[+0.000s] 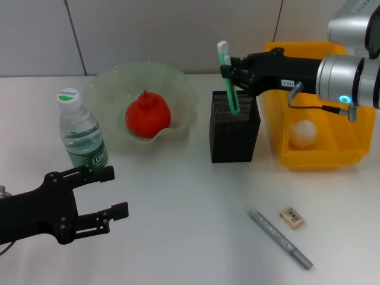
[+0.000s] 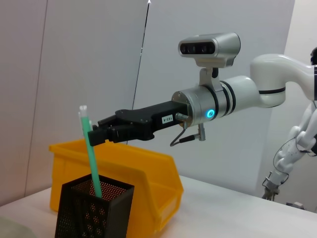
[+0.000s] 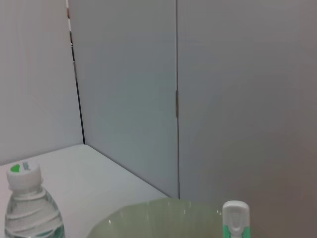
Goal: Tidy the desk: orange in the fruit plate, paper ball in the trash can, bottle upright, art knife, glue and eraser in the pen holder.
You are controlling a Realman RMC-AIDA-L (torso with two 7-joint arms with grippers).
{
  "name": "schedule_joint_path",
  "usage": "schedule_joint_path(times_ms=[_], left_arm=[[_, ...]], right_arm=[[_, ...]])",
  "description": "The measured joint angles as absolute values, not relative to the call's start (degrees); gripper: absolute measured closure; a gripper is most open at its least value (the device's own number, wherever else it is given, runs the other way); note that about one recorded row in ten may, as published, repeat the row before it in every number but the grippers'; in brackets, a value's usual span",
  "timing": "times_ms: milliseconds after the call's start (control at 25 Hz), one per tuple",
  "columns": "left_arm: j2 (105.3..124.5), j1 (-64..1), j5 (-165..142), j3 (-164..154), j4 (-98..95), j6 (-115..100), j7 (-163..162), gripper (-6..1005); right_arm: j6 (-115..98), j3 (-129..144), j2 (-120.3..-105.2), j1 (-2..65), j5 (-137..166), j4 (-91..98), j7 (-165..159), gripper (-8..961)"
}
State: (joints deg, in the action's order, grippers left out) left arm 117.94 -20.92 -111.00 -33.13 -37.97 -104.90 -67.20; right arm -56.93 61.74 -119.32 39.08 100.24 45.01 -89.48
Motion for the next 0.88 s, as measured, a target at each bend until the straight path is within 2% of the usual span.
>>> schedule_joint_path(times_ms=[480,680,880], left_arm=[[118.13,-20.91,-110.47,-33.13,-36.26,-104.75,-66.30,213],[118.09,-20.93,-110.46,-33.45,-35.61,-104.82,-65.49,213],[118.06,-21.33,-110.81,-33.77,-35.60,-105.16,-65.95,213]], right_arm=[[-60.92,61.88,-119.34,35.44,100.27,47.92,-91.60,557],[-67.56,61.87,-119.27,29.67,101.12,60.13,-98.88,466],[-77.44,61.87,-119.15,25.48,109.85,77.21,-115.01,429]])
